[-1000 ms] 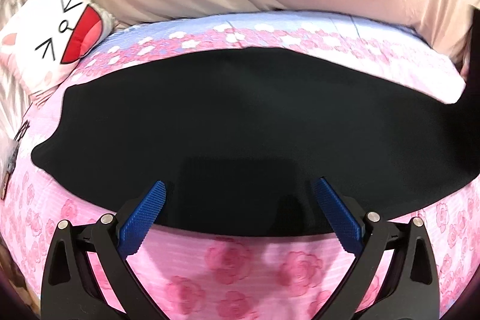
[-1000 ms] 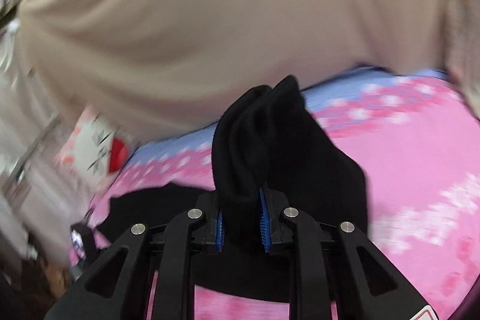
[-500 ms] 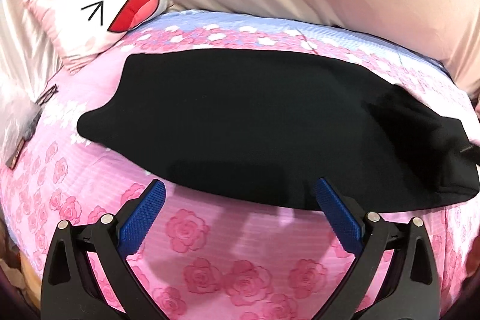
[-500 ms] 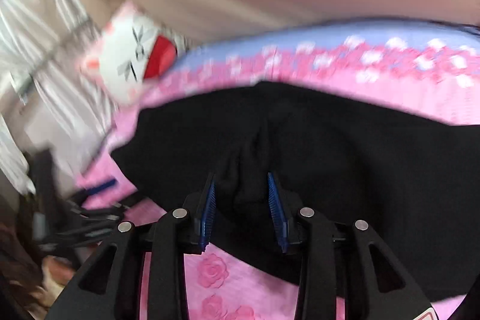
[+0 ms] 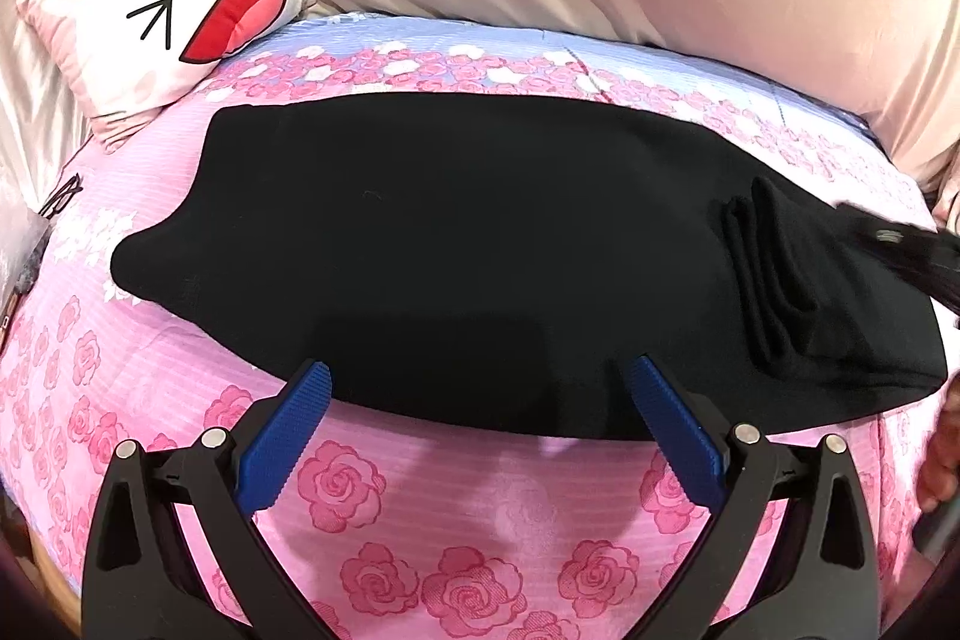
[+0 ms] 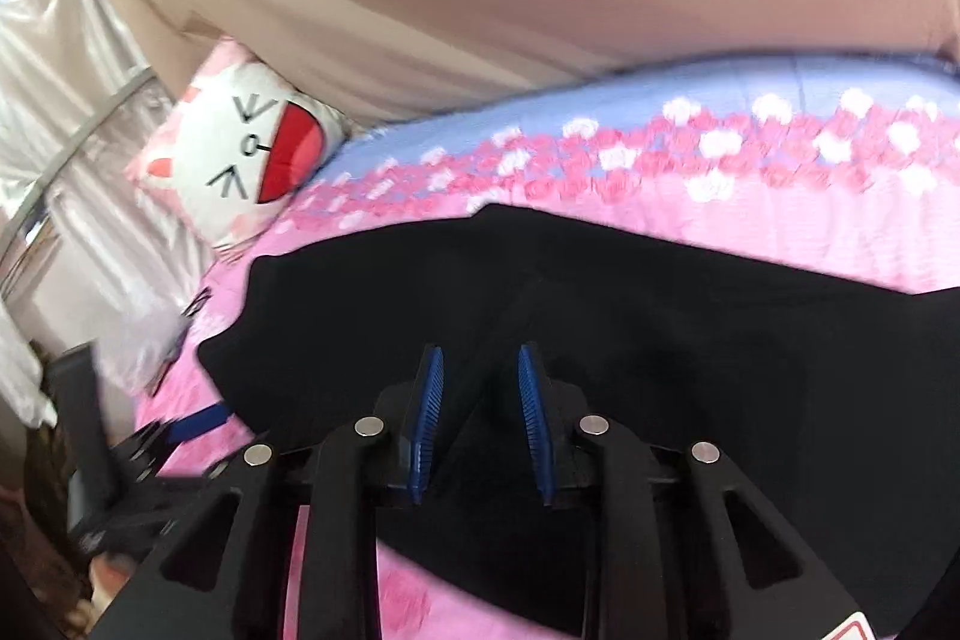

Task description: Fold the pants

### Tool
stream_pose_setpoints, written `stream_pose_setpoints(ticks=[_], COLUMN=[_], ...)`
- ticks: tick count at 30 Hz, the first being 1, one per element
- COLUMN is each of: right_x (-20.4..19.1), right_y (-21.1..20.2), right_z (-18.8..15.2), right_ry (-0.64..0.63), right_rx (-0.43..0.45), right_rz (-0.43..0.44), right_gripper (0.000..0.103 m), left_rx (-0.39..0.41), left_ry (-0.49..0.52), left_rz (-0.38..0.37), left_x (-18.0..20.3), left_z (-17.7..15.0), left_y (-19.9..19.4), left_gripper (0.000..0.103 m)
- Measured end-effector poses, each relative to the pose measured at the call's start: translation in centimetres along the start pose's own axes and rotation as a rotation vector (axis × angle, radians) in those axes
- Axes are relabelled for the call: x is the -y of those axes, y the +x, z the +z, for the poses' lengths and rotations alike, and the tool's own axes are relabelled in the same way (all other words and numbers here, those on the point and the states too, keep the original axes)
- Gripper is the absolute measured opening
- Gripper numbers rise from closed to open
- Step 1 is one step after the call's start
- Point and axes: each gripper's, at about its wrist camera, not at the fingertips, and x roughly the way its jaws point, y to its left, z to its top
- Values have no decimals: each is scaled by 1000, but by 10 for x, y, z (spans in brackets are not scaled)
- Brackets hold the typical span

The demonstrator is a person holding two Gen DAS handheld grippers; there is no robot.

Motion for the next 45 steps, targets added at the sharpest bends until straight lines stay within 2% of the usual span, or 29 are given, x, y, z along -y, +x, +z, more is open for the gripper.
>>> stream_pose_setpoints(ticks=[1,3,4,7,9,12,14,16,18,19,21,22,24,25,28,31,32,33,34,36,40,41,45], right_x=[-1,-8,-13,-16,-13,7,28,56,87,105,133,143,165,171,168,155,149,146,142,136,131,135,160], right_y=[22,22,17,-9,-30,-67,-93,-119,-147,-159,-171,-173,-169,-166,-153,-141,-139,-137,-137,-144,-165,-171,-182], right_z=[-3,-4,-3,-3,-7,-19,-27,-36,-48,-55,-68,-73,-84,-89,-92,-91,-90,-90,-89,-84,-75,-73,-77], right_ry=[0,-21,-31,-11,-18,-31,-2,57,122,159,227,259,352,393,401,338,313,303,287,258,183,165,141], right_rx=[-54,-19,-16,29,73,127,150,178,215,213,202,195,162,170,159,164,166,159,156,173,201,196,159], right_rz=[-5,-20,-40,-2,-46,-188,-284,-365,-458,-510,-536,-527,-424,-341,-207,-206,-219,-213,-203,-215,-265,-298,-301], right_gripper=[23,28,28,27,27,27,31,57,65,65,65,65,65,65,65,73,70,46,31,23,19,18,17], left_rx=[-1,-9,-13,-23,-29,-29,-29,-32,-33,-33,-32,-33,-39,-42,-42,-36,-35,-34,-34,-39,-37,-33,-20], left_ry=[3,1,-2,-21,-33,-36,-32,-29,-29,-30,-33,-33,-34,-34,-26,0,6,10,13,16,25,31,59], left_rz=[2,8,9,14,16,18,19,23,26,28,31,31,27,22,15,28,34,39,41,40,40,44,62], left_x=[0,0,-2,-8,-12,-14,-14,-14,-13,-12,-9,-7,-2,1,10,22,25,30,34,43,62,67,88], left_z=[0,0,1,0,0,0,-1,-2,-2,-2,-2,-3,-2,-2,-3,-4,-4,-4,-4,-2,4,4,5], left_y=[1,4,5,8,10,11,11,12,13,13,13,12,12,11,6,0,-1,-2,-4,-5,-11,-13,-18], left_gripper=[98,98,98,98,98,98,98,98,98,98,98,98,98,98,98,98,98,98,98,98,98,98,98])
